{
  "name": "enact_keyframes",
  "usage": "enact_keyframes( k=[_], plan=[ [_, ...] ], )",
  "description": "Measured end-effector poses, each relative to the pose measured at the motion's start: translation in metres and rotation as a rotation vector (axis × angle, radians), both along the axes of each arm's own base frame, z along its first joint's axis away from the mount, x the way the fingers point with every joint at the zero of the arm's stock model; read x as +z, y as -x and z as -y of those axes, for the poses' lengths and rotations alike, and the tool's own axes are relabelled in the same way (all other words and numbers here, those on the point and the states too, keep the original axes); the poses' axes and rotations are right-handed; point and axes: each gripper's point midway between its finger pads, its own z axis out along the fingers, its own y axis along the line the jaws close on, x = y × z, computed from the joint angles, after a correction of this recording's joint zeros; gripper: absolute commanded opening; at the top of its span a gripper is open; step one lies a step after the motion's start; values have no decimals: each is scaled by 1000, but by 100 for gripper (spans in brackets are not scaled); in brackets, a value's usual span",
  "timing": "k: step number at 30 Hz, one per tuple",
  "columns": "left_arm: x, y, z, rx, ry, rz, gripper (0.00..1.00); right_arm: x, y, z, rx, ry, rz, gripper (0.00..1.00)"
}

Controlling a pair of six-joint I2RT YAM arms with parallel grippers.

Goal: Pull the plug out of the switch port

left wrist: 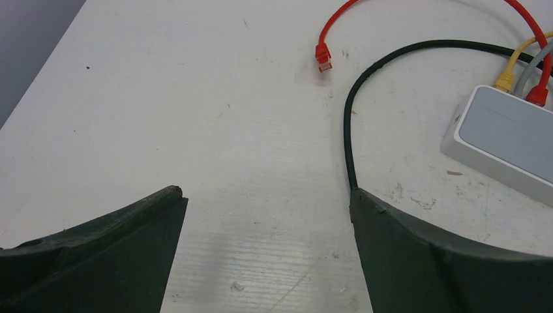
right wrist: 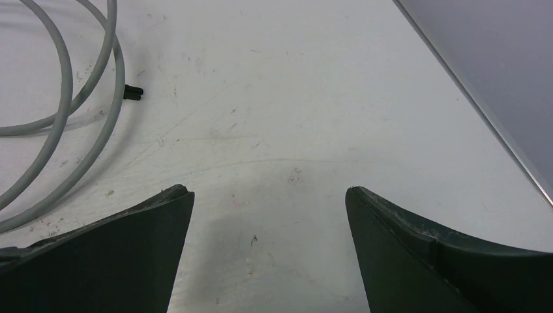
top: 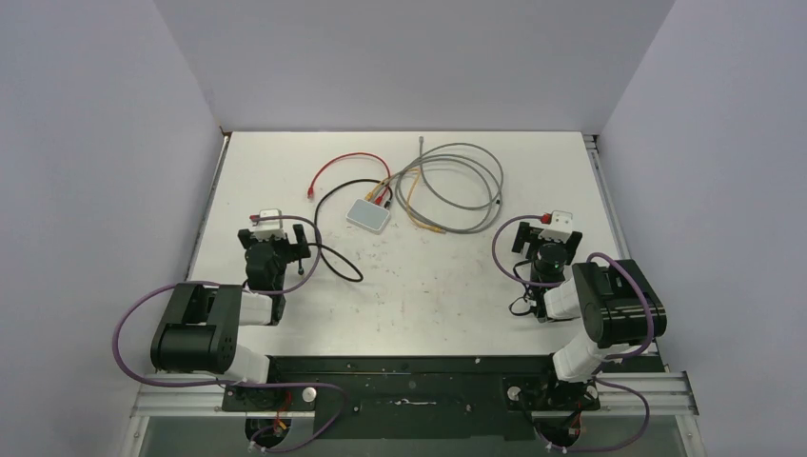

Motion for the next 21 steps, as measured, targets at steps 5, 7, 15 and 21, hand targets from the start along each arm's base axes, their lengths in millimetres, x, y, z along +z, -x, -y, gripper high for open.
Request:
enact_keyframes(
  k=[5, 7, 15, 21],
  plan=[
    [0, 0, 0, -2, -1, 0, 96, 0, 0, 0, 0, 0, 0, 90],
    [0, 0, 0, -2, -1, 0, 96, 0, 0, 0, 0, 0, 0, 90],
    [4, 7, -19, 158, 24, -35, 96, 0, 0, -1, 0, 1, -1, 90],
    [89, 9, -48, 407, 226, 19, 96, 16, 3, 11, -121, -56, -58, 90]
  ],
)
